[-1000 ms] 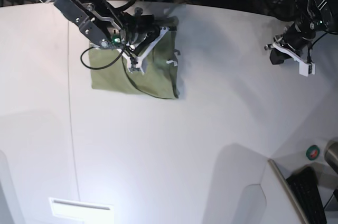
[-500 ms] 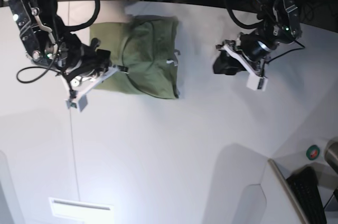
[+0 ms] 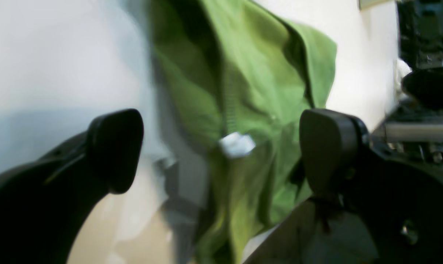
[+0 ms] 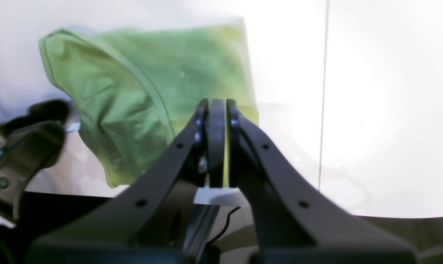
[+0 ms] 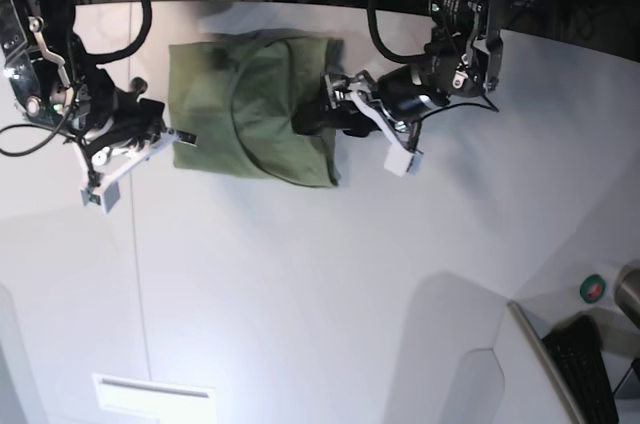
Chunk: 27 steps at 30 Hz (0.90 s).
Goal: Layout the t-shirt on the table in an organized manner, then fold the t-shirt properly
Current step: 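Move the left gripper onto the bundle and retract the right arm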
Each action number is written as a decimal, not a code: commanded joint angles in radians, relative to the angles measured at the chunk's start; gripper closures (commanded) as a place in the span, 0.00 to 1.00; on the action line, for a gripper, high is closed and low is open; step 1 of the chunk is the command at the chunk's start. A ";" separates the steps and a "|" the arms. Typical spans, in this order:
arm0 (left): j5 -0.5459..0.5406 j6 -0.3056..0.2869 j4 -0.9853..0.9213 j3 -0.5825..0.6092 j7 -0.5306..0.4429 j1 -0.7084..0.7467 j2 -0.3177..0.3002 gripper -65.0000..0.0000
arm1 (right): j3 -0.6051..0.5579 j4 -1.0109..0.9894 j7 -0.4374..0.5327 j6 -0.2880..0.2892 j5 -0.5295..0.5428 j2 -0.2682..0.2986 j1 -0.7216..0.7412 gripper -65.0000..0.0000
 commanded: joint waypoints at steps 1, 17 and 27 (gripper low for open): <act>-0.023 -0.001 0.003 0.009 -0.014 -0.021 0.004 0.00 | 0.008 0.018 0.012 0.004 0.000 0.011 0.011 1.00; -0.025 0.276 -0.184 0.202 -0.132 -0.099 0.024 0.05 | 0.103 0.018 0.012 0.010 0.000 0.011 -0.015 1.00; 0.012 0.410 -0.183 0.329 -0.078 -0.225 -0.034 1.00 | 0.582 -0.017 0.012 0.338 0.000 -0.049 -0.124 1.00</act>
